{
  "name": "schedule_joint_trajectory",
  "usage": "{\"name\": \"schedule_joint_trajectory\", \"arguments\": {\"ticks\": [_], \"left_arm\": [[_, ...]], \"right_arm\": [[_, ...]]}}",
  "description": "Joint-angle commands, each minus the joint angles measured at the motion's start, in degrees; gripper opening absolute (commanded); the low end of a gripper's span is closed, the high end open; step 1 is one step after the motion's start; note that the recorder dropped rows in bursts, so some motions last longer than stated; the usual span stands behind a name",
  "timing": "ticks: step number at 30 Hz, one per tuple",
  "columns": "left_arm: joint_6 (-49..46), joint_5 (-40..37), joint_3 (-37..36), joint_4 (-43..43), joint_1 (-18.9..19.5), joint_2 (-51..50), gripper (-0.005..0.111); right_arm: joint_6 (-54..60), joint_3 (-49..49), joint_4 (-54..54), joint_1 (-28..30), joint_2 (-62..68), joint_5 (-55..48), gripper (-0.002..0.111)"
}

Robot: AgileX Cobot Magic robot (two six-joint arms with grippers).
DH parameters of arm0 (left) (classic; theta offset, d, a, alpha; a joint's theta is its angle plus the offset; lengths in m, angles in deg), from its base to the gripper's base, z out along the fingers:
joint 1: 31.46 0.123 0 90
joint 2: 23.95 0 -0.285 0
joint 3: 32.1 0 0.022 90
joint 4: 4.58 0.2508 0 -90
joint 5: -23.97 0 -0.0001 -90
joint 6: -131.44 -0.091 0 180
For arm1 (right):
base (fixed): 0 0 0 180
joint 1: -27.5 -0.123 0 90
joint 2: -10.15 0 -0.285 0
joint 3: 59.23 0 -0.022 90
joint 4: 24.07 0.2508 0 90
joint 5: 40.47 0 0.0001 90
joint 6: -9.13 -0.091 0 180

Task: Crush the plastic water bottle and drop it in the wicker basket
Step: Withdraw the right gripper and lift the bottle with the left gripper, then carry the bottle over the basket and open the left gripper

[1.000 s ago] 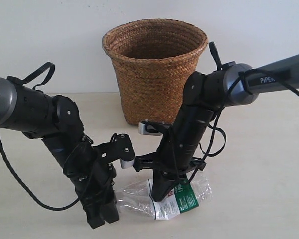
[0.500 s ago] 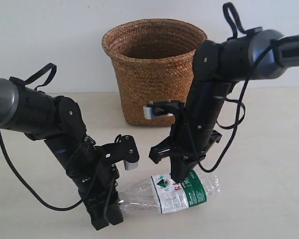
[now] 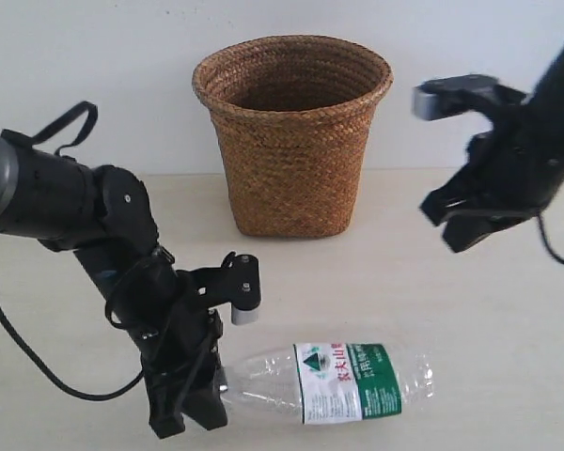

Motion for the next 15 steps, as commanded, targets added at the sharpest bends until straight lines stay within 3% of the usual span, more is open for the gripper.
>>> {"name": "schedule_joint_trajectory", "arguments": {"ticks": [1, 4, 9, 12, 14, 15], "left_arm": [[-0.5, -3.2, 2.1, -0.1, -0.6, 7.4, 0.004], [-0.2, -7.1, 4.7, 1.3, -0.6, 11.7, 0.004], [4.4, -9.0, 11.8, 6.5, -0.6, 16.8, 0.004], [13.9, -0.1, 16.4, 11.9, -0.3, 17.4, 0.004], [23.9, 11.3, 17.5, 17.7, 0.3, 17.3, 0.004], [30.4, 20.9, 17.5, 23.8, 0.7, 16.9, 0.004]], "right_arm": [[-1.2, 9.5, 0.1, 11.2, -5.5, 11.9, 0.0], [-0.6, 13.5, 4.6, 15.6, -5.6, 13.6, 0.0], [9.6, 17.7, 15.7, 15.4, -5.5, 19.8, 0.0], [14.9, 18.2, 20.9, 14.8, -5.5, 19.9, 0.0], [15.3, 18.2, 20.8, 14.2, -5.5, 19.9, 0.0], [15.7, 18.2, 20.9, 13.7, -5.5, 19.9, 0.0]]}}
